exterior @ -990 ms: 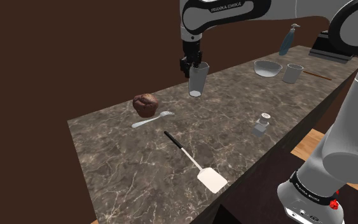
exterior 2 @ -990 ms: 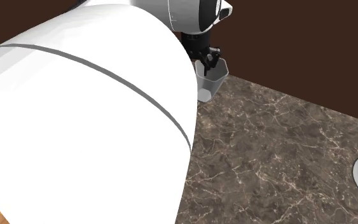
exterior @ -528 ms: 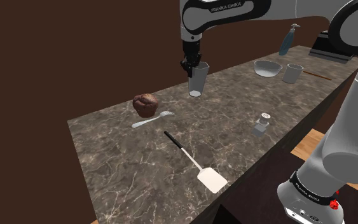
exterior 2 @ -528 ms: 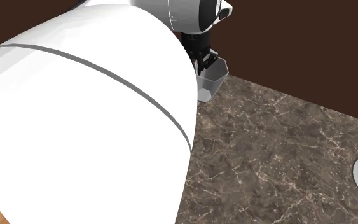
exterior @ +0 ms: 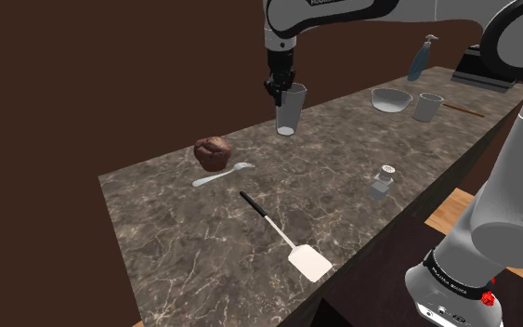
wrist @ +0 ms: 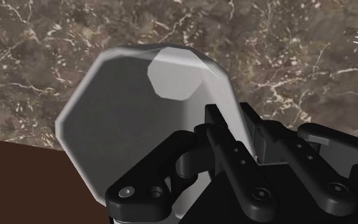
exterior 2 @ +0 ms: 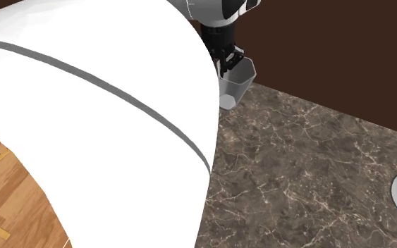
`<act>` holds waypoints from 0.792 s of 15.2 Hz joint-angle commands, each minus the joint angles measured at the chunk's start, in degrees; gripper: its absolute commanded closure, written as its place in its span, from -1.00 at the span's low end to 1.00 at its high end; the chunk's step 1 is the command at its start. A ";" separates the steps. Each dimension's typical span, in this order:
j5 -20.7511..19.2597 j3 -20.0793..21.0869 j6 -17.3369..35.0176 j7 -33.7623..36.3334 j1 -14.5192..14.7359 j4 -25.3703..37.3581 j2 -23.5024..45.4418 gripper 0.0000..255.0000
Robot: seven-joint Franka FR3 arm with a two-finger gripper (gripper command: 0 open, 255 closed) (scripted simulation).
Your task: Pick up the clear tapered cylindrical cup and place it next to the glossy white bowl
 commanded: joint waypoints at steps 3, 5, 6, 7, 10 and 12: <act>0.03 0.03 -3.38 -0.33 0.08 3.84 0.44 1.00; 0.02 0.04 -5.01 -0.48 0.12 5.73 0.69 1.00; 0.02 0.05 -5.83 -0.56 0.14 6.71 0.84 1.00; 0.01 0.05 -6.67 -0.64 0.16 7.72 1.01 1.00; -0.02 0.07 -9.23 -0.87 0.25 10.91 1.64 1.00; -0.06 0.08 -11.00 -1.03 0.31 13.20 2.15 1.00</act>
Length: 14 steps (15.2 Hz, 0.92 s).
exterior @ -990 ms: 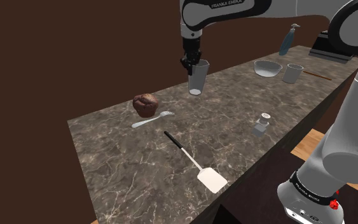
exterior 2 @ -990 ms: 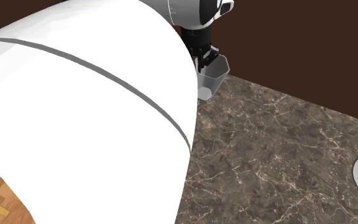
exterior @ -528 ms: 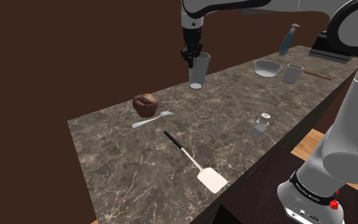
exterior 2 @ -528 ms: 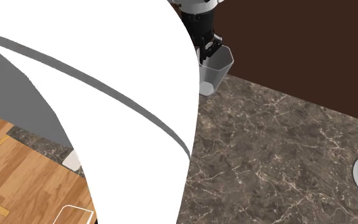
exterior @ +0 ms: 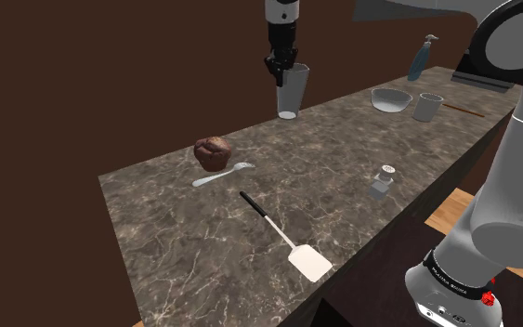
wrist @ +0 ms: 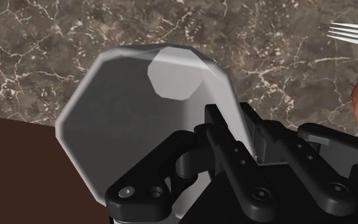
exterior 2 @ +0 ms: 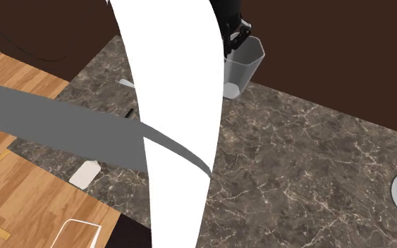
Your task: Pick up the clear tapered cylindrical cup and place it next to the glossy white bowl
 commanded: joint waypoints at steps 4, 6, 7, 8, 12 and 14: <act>-0.14 0.03 -4.50 -0.40 0.18 5.92 1.40 1.00; -0.22 0.04 -6.46 -0.57 0.28 8.72 2.24 1.00; -0.27 0.04 -7.48 -0.66 0.34 10.21 2.71 1.00; -0.33 0.04 -8.52 -0.75 0.40 11.77 3.23 1.00; -0.02 -0.82 -8.20 -3.22 -1.33 9.85 1.34 1.00; 0.29 -1.75 -7.03 -5.65 -3.05 6.93 -0.72 1.00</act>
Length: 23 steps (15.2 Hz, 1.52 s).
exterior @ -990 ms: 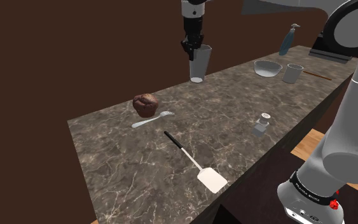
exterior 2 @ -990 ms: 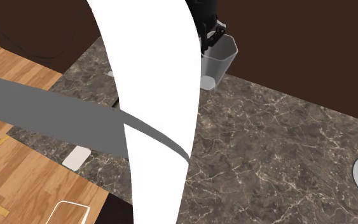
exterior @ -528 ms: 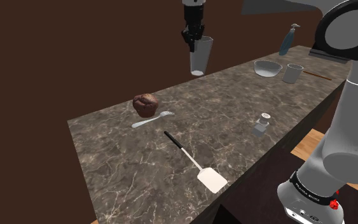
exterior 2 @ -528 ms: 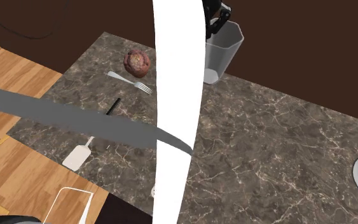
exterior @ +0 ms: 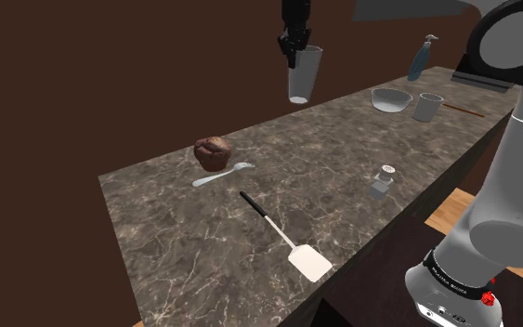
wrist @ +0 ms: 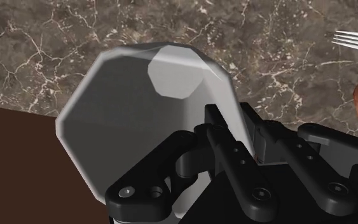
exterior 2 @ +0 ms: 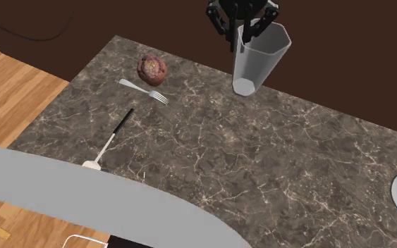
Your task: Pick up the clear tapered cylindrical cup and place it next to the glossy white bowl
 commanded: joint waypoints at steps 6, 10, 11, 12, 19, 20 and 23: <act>0.82 -3.74 3.02 -9.05 -5.73 -7.09 -5.16 1.00; 1.14 -6.07 4.19 -14.30 -8.77 -9.08 -6.58 1.00; 1.22 -6.67 4.43 -15.63 -9.53 -9.36 -6.76 1.00; 1.31 -7.28 4.65 -16.96 -10.29 -9.56 -6.89 1.00; 2.24 -11.54 5.60 -26.45 -15.68 -8.57 -5.92 1.00; 2.44 -12.13 5.64 -27.82 -16.49 -8.09 -5.51 1.00; 3.19 -13.90 5.62 -31.96 -18.97 -6.08 -3.88 1.00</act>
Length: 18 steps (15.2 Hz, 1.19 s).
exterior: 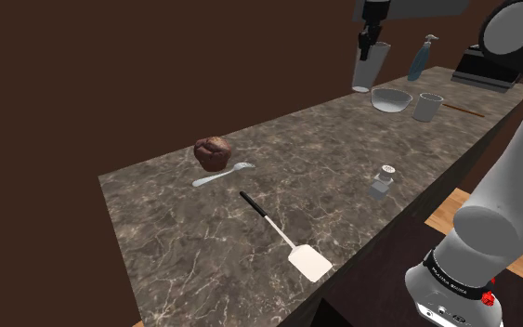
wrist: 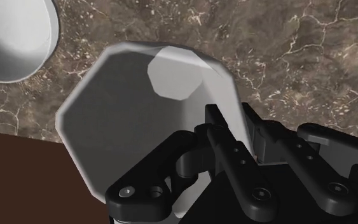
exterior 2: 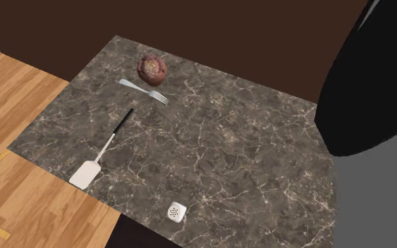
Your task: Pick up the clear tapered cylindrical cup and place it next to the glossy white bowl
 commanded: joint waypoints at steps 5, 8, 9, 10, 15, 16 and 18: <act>2.16 -3.39 -1.17 -8.53 -5.44 6.80 5.02 1.00; 3.69 -4.77 -2.25 -12.63 -8.60 11.65 8.60 1.00; 4.27 -5.17 -2.77 -13.97 -9.76 13.62 10.01 1.00; 5.12 -5.66 -3.60 -15.72 -11.38 16.56 12.07 1.00; 4.31 -5.54 1.74 -15.14 -10.55 8.60 9.41 1.00; 4.19 -5.52 2.72 -15.04 -10.42 7.21 9.00 1.00; 3.97 -5.49 4.63 -14.84 -10.20 4.59 8.27 1.00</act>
